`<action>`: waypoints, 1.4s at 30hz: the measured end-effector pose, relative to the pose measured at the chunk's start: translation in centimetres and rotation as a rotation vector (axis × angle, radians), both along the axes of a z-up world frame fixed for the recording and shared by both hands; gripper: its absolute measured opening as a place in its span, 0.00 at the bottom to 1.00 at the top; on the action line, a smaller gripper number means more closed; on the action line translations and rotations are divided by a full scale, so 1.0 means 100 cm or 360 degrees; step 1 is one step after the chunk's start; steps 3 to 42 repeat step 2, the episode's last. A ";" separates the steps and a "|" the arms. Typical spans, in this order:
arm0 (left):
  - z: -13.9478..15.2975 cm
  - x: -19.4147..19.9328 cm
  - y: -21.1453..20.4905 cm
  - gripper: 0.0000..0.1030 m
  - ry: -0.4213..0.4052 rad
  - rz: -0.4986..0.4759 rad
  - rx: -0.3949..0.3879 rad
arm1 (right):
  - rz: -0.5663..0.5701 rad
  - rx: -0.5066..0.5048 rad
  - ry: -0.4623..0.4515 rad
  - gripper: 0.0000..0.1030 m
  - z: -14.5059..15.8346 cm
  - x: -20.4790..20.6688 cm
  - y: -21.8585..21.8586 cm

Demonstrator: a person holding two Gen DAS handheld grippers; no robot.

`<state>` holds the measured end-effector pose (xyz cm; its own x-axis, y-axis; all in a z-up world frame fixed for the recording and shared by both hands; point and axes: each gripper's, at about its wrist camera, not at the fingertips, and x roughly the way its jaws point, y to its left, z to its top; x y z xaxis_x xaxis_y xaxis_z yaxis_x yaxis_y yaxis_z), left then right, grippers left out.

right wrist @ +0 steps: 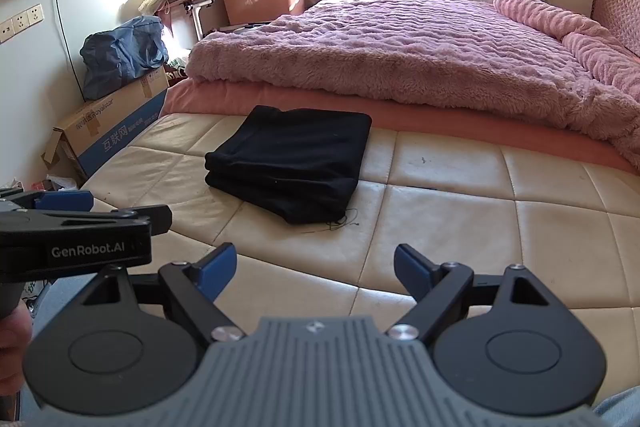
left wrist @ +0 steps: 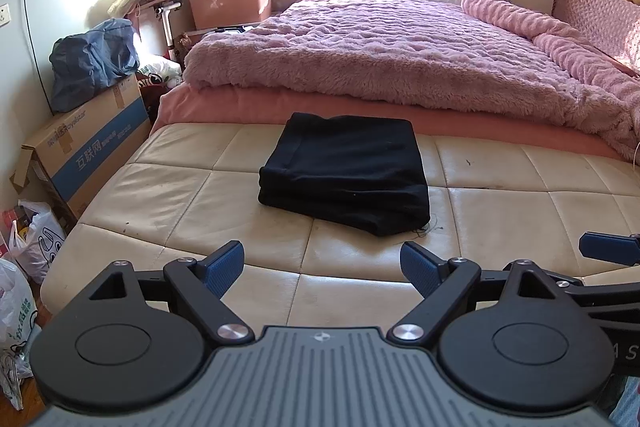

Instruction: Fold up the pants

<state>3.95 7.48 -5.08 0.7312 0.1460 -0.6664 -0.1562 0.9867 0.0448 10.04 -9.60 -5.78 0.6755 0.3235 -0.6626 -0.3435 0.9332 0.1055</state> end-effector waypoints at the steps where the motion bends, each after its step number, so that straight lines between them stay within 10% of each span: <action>1: 0.000 0.000 0.000 0.99 0.0000 0.0002 0.0001 | -0.0001 0.0001 0.0000 0.80 0.000 0.000 0.000; 42: 0.000 0.000 0.000 0.99 0.0000 0.0004 0.0001 | -0.0001 0.0002 0.0002 0.80 0.000 0.000 0.000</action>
